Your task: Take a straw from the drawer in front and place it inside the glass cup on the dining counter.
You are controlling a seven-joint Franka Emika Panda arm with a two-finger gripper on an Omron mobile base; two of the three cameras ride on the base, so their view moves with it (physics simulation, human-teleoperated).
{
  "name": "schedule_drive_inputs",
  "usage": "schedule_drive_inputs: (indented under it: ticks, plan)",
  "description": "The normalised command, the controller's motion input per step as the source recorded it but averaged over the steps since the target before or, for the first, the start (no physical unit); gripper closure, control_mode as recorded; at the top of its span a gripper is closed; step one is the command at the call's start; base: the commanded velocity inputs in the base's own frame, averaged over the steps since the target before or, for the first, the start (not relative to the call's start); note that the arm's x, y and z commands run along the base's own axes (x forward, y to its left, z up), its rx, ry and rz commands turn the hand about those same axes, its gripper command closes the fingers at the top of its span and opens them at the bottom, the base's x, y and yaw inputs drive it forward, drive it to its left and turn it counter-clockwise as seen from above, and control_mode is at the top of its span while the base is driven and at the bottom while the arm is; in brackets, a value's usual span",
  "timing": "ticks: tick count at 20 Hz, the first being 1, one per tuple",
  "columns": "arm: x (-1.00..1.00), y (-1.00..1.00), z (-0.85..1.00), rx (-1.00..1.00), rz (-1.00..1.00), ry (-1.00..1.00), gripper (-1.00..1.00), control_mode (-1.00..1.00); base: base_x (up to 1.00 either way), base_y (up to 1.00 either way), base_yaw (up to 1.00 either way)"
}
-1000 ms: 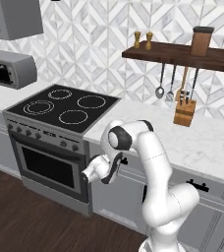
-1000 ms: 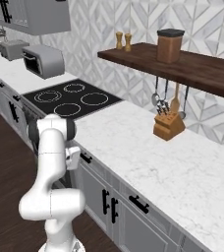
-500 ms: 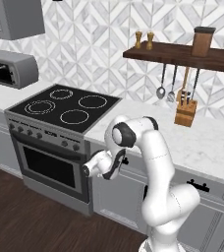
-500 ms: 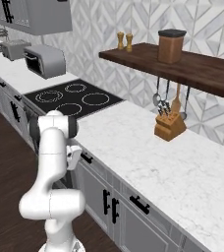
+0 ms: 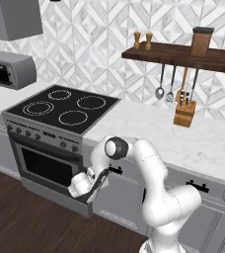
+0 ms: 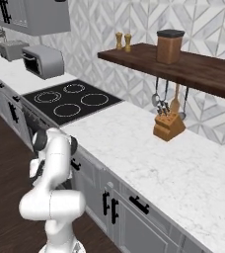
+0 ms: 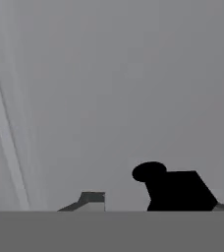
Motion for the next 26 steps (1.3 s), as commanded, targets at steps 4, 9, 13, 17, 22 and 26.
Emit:
schedule_drive_inputs:
  ticks: [4, 9, 13, 17, 22, 26]
  plan:
    - [-0.15, 1.0, -0.98, 0.2, 0.19, 0.44, 1.0, -1.0, 0.0, 0.0, 0.0]
    - [-0.48, 0.95, -0.67, 0.25, 0.3, 0.55, 1.0, -1.0, 0.0, 0.0, 0.0]
    - [-0.73, 0.66, -0.61, 0.35, 0.36, 0.6, 1.0, -1.0, 0.0, 0.0, 0.0]
    - [-0.48, 0.23, -0.33, 0.42, 0.41, 0.39, 1.0, -1.0, 0.0, 0.0, 0.0]
    - [-0.21, 0.01, 0.12, 0.34, 0.26, 0.16, -1.0, -1.0, 0.0, 0.0, 0.0]
    - [-0.97, 0.2, 0.17, 0.26, 0.28, 0.07, -1.0, -1.0, 0.0, 0.0, 0.0]
